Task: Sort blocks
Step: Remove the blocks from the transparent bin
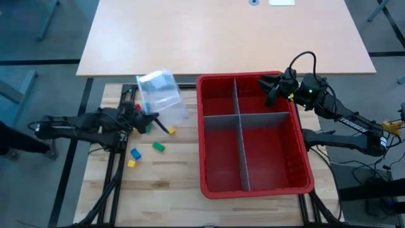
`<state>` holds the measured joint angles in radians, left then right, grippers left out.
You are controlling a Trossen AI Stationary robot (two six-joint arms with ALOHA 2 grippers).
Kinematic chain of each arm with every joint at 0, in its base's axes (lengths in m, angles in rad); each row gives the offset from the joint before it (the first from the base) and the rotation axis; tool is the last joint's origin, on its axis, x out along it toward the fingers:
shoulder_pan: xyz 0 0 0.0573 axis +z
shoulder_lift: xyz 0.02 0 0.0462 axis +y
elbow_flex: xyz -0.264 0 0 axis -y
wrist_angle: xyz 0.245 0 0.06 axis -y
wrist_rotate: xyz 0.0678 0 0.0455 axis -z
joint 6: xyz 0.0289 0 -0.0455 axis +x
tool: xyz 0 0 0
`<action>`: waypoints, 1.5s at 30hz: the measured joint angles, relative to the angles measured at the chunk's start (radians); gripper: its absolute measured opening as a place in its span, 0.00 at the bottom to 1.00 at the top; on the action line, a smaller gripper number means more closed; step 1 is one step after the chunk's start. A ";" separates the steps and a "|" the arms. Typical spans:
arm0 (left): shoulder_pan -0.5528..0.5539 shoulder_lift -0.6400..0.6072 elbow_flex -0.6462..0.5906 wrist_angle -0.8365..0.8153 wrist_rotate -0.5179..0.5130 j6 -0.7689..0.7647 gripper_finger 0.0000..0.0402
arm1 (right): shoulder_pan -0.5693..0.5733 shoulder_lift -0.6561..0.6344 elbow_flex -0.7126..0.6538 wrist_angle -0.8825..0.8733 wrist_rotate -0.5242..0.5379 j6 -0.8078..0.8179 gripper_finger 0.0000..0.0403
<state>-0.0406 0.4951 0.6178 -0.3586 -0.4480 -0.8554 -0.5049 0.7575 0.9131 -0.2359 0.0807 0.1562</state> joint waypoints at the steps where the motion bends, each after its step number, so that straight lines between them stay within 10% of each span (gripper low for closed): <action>1: 0.000 0.010 0.039 -0.071 -0.018 0.006 0.04 | 0.000 0.003 0.000 0.000 0.000 0.000 0.35; 19: 0.072 0.453 0.359 -0.465 -0.062 0.080 0.04 | 0.000 0.050 0.000 0.002 -0.004 0.008 0.34; 45: 0.368 1.025 0.758 -0.870 0.203 0.514 0.03 | 0.000 0.049 0.000 0.002 -0.003 0.029 0.32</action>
<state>0.3276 1.5204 1.3755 -1.2284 -0.2453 -0.3412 -0.5045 0.8066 0.9131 -0.2344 0.0780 0.1856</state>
